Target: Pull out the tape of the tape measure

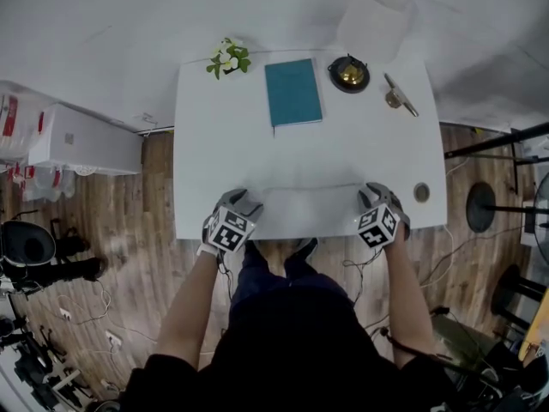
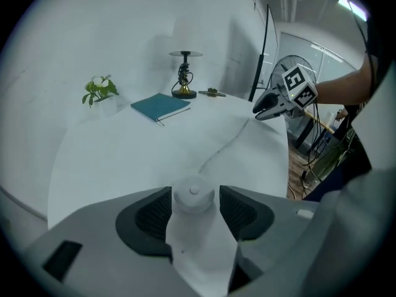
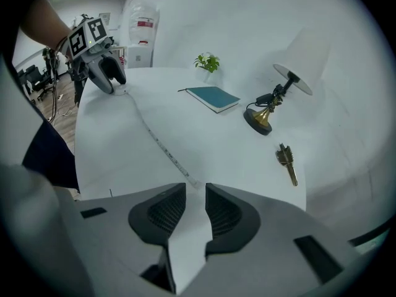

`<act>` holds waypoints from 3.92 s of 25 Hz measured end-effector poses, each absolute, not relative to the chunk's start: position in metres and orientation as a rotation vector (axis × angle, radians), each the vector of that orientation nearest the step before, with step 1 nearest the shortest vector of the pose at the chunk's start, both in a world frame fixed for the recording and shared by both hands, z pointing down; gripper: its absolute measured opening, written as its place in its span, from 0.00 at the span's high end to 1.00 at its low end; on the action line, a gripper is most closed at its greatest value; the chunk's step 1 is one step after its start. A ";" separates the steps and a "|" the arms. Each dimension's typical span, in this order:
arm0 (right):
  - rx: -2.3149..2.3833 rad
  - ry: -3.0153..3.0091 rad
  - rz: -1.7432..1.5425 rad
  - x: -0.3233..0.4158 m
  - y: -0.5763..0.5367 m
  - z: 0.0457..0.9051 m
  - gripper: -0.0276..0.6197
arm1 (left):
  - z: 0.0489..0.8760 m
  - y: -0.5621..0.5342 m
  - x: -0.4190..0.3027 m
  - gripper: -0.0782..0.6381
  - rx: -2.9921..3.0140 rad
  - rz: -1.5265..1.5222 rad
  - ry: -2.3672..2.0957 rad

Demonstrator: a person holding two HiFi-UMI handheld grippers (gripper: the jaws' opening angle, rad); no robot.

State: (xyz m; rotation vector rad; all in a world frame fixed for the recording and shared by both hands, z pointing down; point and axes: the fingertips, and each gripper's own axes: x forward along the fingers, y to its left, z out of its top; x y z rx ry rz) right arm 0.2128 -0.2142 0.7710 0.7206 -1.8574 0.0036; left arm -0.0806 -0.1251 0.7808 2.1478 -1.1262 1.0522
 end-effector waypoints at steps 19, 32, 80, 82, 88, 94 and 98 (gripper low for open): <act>1.389 -2.225 0.067 0.162 -0.236 0.563 0.93 | 0.582 -0.180 -0.113 0.76 2.499 0.645 -1.374; 1.661 -2.470 -0.267 0.134 -0.222 0.384 0.95 | 0.382 -0.207 -0.120 0.88 2.792 0.163 -1.615; 1.662 -2.561 -0.508 0.121 -0.205 0.316 0.95 | 0.338 -0.194 -0.121 0.88 2.801 0.088 -1.731; 1.656 -2.568 -0.512 0.120 -0.205 0.316 0.95 | 0.339 -0.194 -0.121 0.88 2.796 0.087 -1.732; 1.647 -2.563 -0.505 0.123 -0.207 0.320 0.95 | 0.343 -0.196 -0.118 0.88 2.787 0.093 -1.738; 1.639 -2.574 -0.505 0.126 -0.208 0.320 0.95 | 0.344 -0.195 -0.115 0.88 2.775 0.103 -1.750; 1.628 -2.574 -0.504 0.131 -0.210 0.321 0.95 | 0.345 -0.195 -0.111 0.88 2.768 0.107 -1.758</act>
